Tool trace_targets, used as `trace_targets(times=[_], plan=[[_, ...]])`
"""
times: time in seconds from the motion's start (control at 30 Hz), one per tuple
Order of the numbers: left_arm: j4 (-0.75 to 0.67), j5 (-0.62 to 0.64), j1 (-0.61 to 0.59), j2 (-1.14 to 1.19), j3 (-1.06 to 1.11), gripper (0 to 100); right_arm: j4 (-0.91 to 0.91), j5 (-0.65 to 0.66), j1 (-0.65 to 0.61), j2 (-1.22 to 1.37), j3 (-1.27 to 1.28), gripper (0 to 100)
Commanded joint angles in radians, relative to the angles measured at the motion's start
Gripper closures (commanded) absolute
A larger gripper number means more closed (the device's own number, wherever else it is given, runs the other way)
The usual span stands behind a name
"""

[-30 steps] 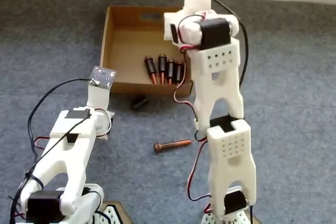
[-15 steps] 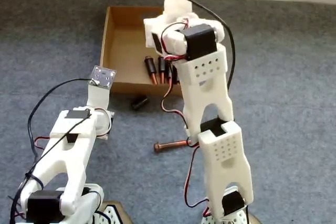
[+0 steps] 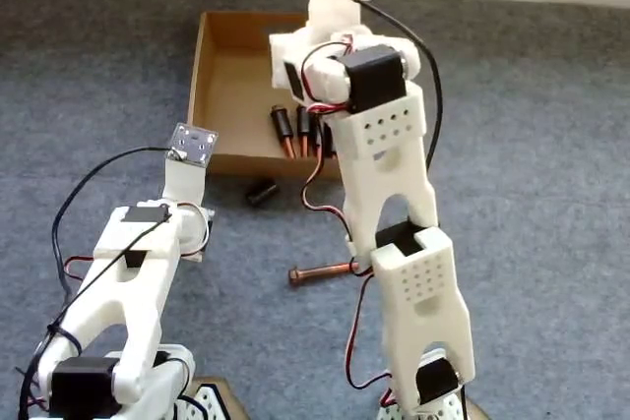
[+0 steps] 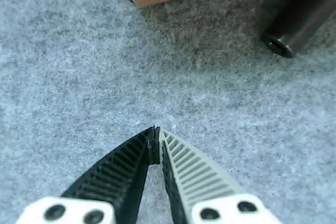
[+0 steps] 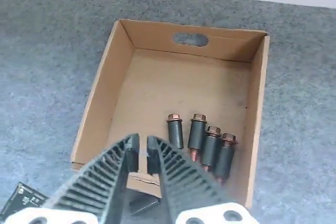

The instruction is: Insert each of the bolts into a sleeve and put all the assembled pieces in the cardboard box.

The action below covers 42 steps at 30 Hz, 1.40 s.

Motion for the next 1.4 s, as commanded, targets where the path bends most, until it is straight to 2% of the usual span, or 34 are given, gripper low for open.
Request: trace_targets(times=[0.0, 0.1, 0.27, 0.53, 0.63, 0.9, 1.03, 1.23, 1.37], plan=[[-0.014, -0.005, -0.001, -0.002, -0.002, 97, 0.016, -0.037, -0.022, -0.039, -0.015, 96.8], [-0.014, -0.005, -0.001, -0.002, -0.004, 97, 0.016, -0.035, -0.058, -0.079, 0.005, 96.8], [-0.014, -0.005, -0.001, -0.002, -0.004, 97, 0.015, -0.034, -0.102, -0.266, 0.211, 96.8], [-0.014, -0.005, -0.001, -0.002, -0.004, 97, -0.033, -0.025, -0.045, -0.49, 0.628, 96.8], [-0.014, -0.005, -0.001, -0.002, -0.004, 97, -0.067, 0.018, -0.067, -0.522, 0.687, 96.8], [-0.014, -0.005, -0.001, -0.002, -0.004, 97, -0.174, -0.012, -0.096, -0.659, 0.857, 96.9], [-0.014, -0.005, -0.001, -0.002, -0.002, 97, -0.312, -0.011, -0.094, -0.792, 1.11, 96.9], [-0.014, -0.005, -0.001, -0.002, -0.002, 97, -0.734, -0.011, -0.097, -1.052, 1.673, 96.9], [-0.014, -0.005, -0.001, -0.002, -0.002, 97, -0.918, -0.011, -0.097, -1.125, 1.89, 96.9]])
